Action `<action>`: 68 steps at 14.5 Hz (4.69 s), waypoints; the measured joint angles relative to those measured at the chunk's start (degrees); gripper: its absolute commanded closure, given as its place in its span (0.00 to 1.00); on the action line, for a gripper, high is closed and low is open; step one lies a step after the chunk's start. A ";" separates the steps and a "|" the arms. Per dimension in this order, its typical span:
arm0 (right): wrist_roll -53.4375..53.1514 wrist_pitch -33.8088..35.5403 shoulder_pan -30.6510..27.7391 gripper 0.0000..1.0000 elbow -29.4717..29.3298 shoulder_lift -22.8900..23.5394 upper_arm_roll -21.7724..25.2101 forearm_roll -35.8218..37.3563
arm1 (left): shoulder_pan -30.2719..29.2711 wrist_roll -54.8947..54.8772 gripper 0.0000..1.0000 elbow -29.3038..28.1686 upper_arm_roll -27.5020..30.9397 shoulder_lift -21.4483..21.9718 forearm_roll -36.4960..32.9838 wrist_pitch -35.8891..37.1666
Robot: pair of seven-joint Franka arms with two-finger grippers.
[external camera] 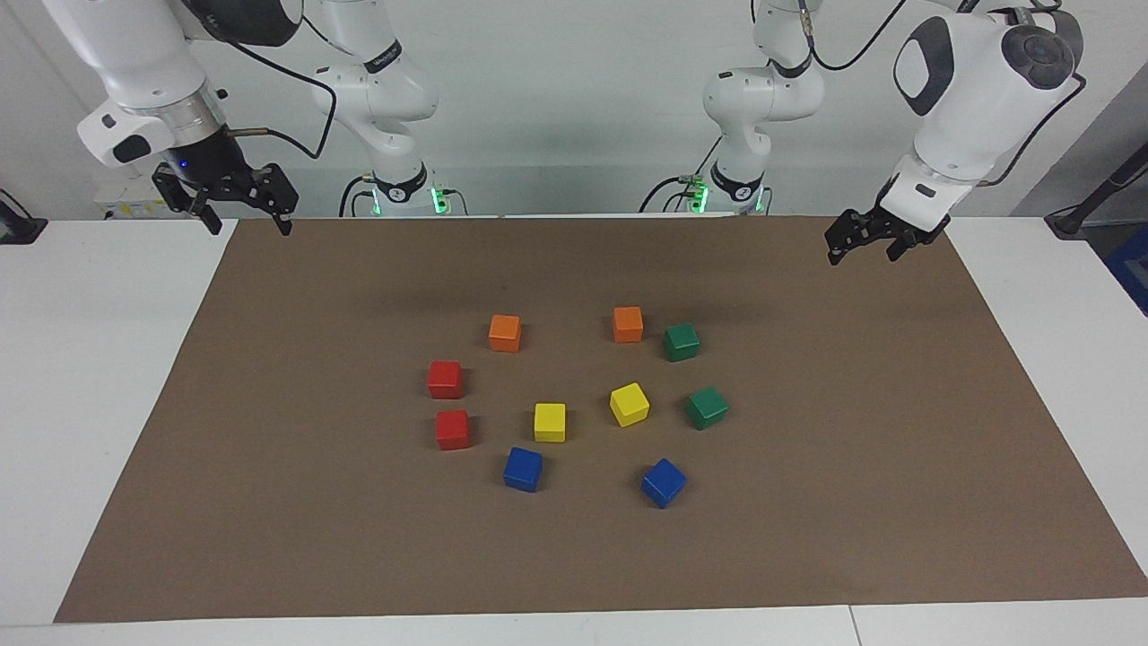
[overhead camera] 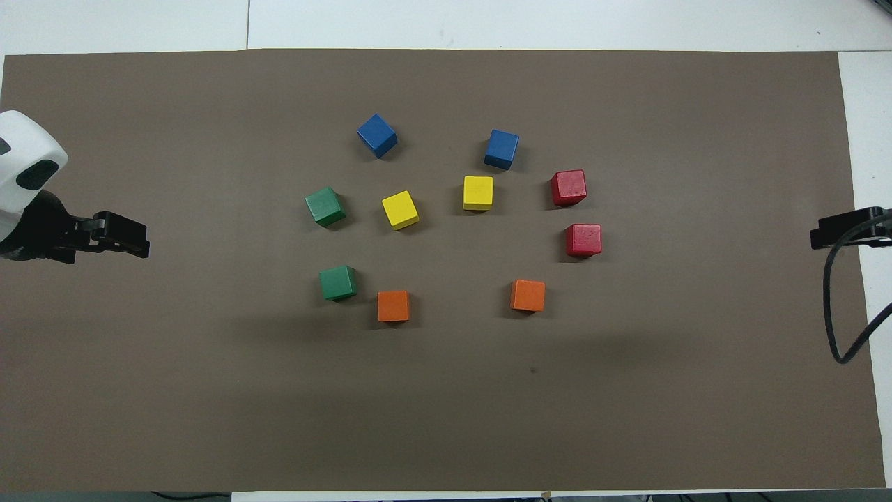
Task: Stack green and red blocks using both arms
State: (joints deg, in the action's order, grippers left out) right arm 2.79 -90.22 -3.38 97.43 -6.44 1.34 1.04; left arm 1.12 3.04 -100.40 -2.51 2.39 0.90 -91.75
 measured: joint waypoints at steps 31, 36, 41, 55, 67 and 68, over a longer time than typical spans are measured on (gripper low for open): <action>-27.52 -40.36 19.29 0.00 17.84 17.19 -0.71 -0.78 | 10.15 20.80 0.00 -5.83 -0.76 -1.83 0.00 -10.87; -27.52 -41.26 19.28 0.00 18.02 18.25 -0.56 -0.83 | 14.68 25.67 0.00 -11.23 -0.82 -3.32 0.00 -17.52; -27.52 -42.84 19.28 0.00 19.57 19.07 -0.54 -0.83 | 17.32 31.51 0.00 -16.69 -0.87 -3.78 0.00 -25.65; -27.52 -50.54 19.28 0.09 24.58 20.37 -0.54 -0.83 | 24.36 41.19 0.00 -27.87 -0.90 -6.13 0.00 -37.37; -21.65 -40.99 17.28 1.00 18.46 19.46 -0.31 -0.84 | 24.36 41.51 0.00 -25.71 -0.65 -11.65 0.00 -44.50; -18.33 -38.23 15.67 1.00 16.50 19.07 -0.24 -0.84 | 24.36 41.51 0.00 -25.66 -0.64 -11.77 0.00 -44.51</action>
State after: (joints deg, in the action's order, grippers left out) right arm -15.53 -128.45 12.30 113.93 12.63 1.10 0.20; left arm 25.48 44.55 -126.07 -3.15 -9.38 0.90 -136.26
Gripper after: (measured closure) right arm 0.449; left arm 0.000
